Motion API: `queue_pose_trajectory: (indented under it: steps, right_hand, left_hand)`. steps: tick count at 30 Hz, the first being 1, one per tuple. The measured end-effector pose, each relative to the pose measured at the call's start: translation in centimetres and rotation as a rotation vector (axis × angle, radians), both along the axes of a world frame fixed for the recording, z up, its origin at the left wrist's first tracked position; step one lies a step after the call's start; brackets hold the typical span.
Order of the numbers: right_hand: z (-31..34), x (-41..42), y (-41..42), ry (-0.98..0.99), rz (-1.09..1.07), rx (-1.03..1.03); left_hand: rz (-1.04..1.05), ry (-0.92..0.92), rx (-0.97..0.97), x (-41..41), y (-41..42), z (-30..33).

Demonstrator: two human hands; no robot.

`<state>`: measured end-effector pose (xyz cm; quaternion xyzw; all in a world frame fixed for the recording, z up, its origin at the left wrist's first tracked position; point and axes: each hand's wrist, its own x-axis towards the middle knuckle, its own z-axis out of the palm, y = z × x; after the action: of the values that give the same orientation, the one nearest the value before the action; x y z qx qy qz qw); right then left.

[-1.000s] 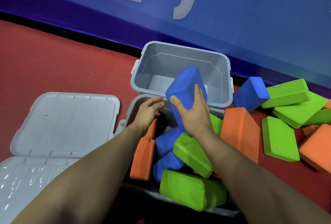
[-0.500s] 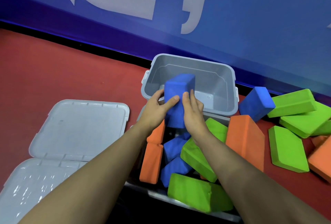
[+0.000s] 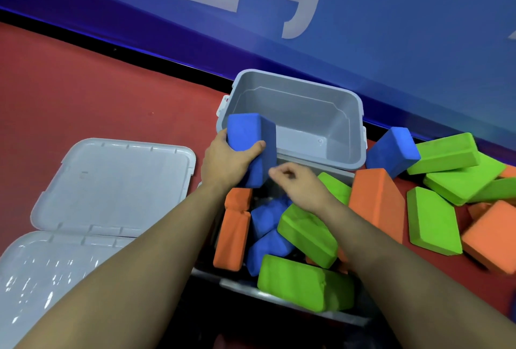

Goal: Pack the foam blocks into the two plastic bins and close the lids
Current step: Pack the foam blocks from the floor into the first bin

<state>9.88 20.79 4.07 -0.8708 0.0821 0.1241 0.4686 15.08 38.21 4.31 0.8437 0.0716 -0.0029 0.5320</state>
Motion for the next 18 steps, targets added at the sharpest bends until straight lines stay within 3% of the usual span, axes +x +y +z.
queue_pose_trajectory:
  steps: [3, 8, 13, 18]
  right_hand:
    - [-0.5, -1.7, -0.4, 0.222, 0.391, -0.323]
    - [-3.0, -6.4, 1.6, 0.485, 0.810, -0.590]
    - [-4.6, -8.3, 0.2, 0.568, 0.893, -0.774]
    - [-4.7, -8.5, -0.3, 0.451, 0.877, -0.759]
  left_hand:
    - [-0.023, 0.012, 0.056, -0.3, -0.3, -0.1]
    - [-0.017, 0.054, 0.009, -0.5, -0.8, 0.6]
    - [-0.036, 0.052, 0.011, -0.8, -1.1, 1.3]
    - [-0.024, 0.069, 0.023, -1.0, -0.8, 1.3]
